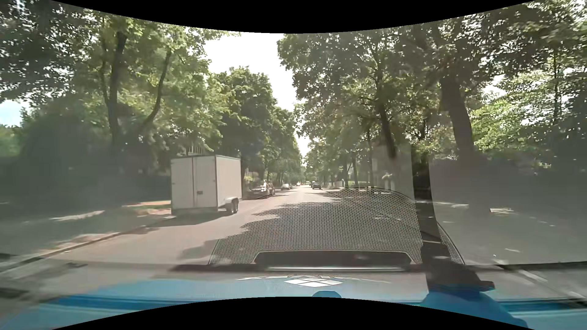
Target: Follow the waypoints while adhering to traffic rules and regulations
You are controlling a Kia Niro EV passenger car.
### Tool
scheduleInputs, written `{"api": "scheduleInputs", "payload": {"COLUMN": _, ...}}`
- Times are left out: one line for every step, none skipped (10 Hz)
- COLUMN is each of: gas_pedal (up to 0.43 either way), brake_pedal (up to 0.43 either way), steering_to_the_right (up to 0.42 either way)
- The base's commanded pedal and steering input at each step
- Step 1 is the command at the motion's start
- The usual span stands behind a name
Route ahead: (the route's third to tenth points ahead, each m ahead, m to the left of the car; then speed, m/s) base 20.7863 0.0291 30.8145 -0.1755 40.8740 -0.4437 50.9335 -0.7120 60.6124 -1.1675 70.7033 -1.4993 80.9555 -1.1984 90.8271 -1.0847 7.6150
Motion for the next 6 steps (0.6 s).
{"api": "scheduleInputs", "payload": {"gas_pedal": 0.169, "brake_pedal": 0.0, "steering_to_the_right": 0.003}}
{"api": "scheduleInputs", "payload": {"gas_pedal": 0.157, "brake_pedal": 0.0, "steering_to_the_right": 0.003}}
{"api": "scheduleInputs", "payload": {"gas_pedal": 0.157, "brake_pedal": 0.0, "steering_to_the_right": 0.003}}
{"api": "scheduleInputs", "payload": {"gas_pedal": 0.157, "brake_pedal": 0.0, "steering_to_the_right": 0.003}}
{"api": "scheduleInputs", "payload": {"gas_pedal": 0.157, "brake_pedal": 0.0, "steering_to_the_right": 0.003}}
{"api": "scheduleInputs", "payload": {"gas_pedal": 0.157, "brake_pedal": 0.0, "steering_to_the_right": 0.003}}
